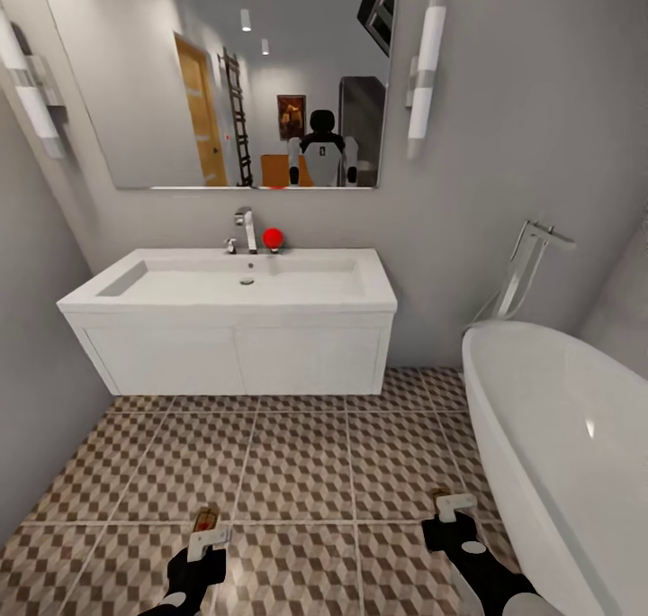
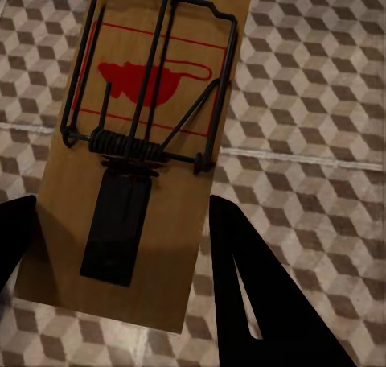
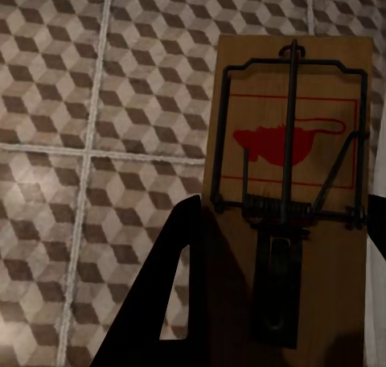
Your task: Take the four mousetraps from the cabinet in the bathroom and place them on the bathroom floor. Make sure all four end up on the same floor surface, and ensure that at least two of them are either under or directly next to the same bathroom sink.
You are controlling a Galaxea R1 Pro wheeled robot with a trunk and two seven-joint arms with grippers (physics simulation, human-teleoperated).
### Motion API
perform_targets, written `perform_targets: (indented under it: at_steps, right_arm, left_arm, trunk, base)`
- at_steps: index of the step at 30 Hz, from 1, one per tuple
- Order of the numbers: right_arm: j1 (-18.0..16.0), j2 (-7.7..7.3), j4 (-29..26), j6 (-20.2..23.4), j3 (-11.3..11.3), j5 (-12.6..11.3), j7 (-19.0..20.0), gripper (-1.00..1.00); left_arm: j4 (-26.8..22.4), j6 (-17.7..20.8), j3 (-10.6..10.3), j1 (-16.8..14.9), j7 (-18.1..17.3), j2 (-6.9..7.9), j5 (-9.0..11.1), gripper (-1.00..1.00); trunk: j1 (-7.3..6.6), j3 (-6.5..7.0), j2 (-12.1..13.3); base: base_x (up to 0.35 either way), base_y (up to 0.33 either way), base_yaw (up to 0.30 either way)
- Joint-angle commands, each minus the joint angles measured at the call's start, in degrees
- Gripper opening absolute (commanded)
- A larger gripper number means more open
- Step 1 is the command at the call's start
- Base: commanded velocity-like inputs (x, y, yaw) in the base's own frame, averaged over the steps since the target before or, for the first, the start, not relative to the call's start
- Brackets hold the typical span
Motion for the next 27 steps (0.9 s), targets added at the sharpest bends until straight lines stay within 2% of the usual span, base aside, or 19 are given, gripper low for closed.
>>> perform_targets:
  at_steps: [1, 10, 27]
  right_arm:
    - [-0.05, 0.03, 0.09, -0.25, -0.44, 0.58, -0.03, -1.00]
    - [-0.03, 0.03, 0.09, -0.25, -0.44, 0.58, -0.03, -1.00]
    - [0.03, 0.03, 0.09, -1.60, -0.44, 0.60, -0.03, -1.00]
  left_arm:
    - [0.22, -0.33, -0.49, -0.09, 0.31, -0.03, 0.24, -1.00]
    - [0.22, -0.33, -0.48, -0.09, 0.31, -0.03, 0.24, -1.00]
    - [0.22, -0.33, -0.47, -0.09, 0.31, 0.06, 0.24, -1.00]
  trunk:
    - [0.01, -0.05, -0.03]
    - [0.01, -0.05, -0.03]
    - [0.01, -0.05, -0.03]
  base:
    - [0.128, 0.000, -0.013]
    - [0.104, 0.000, -0.003]
    - [0.004, 0.000, 0.000]
